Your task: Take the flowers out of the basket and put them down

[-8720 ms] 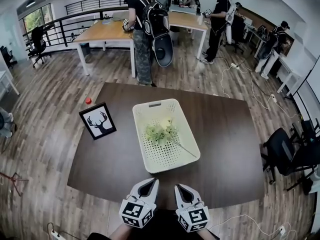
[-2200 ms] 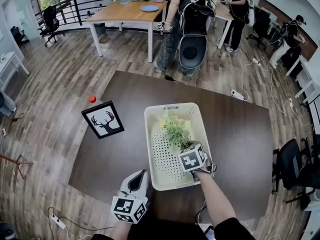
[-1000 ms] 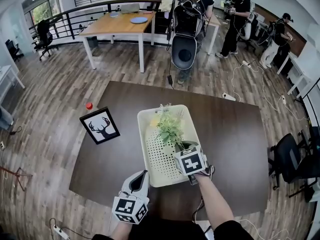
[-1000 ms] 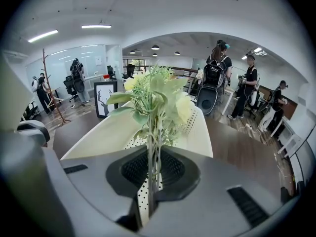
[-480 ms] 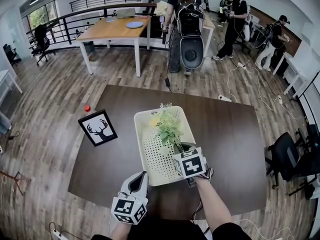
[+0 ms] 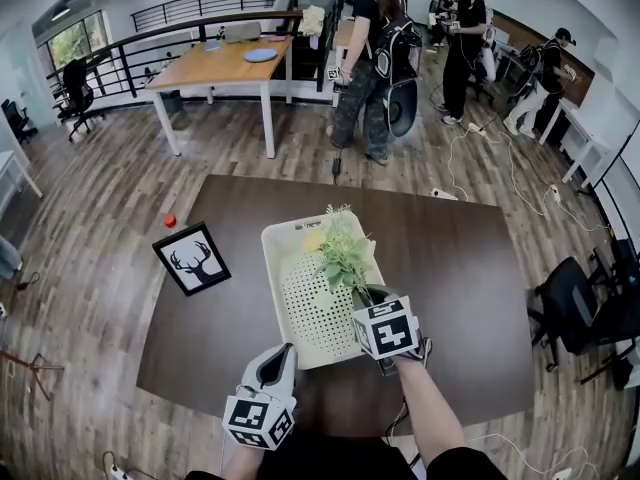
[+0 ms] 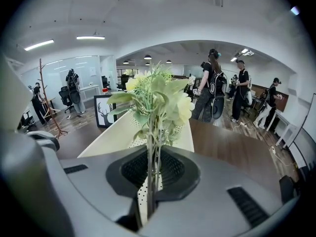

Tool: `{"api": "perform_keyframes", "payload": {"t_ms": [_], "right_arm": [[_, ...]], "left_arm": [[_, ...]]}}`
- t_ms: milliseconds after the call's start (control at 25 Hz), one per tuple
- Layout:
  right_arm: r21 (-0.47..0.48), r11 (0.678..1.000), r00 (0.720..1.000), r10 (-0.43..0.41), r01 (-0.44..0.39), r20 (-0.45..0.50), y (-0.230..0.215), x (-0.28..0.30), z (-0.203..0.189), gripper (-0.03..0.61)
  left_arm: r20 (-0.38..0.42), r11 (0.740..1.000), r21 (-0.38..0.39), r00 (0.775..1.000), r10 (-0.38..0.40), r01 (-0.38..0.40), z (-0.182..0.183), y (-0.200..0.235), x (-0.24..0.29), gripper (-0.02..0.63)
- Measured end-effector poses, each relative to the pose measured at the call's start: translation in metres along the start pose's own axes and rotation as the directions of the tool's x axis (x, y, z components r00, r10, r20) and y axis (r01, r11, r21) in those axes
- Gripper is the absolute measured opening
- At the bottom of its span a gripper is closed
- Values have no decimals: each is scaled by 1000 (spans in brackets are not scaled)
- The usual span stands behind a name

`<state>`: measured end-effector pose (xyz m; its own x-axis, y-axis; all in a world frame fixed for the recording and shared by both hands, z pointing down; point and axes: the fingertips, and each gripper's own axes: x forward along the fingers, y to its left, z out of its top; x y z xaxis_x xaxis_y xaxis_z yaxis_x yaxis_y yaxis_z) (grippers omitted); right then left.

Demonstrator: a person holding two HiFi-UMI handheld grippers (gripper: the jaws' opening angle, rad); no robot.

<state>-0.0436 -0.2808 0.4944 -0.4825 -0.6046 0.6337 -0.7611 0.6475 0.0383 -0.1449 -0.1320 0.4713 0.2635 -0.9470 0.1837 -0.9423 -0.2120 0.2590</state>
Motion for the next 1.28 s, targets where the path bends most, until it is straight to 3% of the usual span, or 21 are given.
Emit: {"api": "perform_keyframes", "payload": {"t_ms": [880,1280], "right_arm": [[-4,999,997,-45,45,59,-23,-49,-9,32],[14,996,992,-91,90,90,-39,-65,-17,32]], "left_arm": [[-14,1000,16,1000,-27,27,-8,-22,1,3],[-13,999,-15,999,-43,43,-8,-34,7,3]]}}
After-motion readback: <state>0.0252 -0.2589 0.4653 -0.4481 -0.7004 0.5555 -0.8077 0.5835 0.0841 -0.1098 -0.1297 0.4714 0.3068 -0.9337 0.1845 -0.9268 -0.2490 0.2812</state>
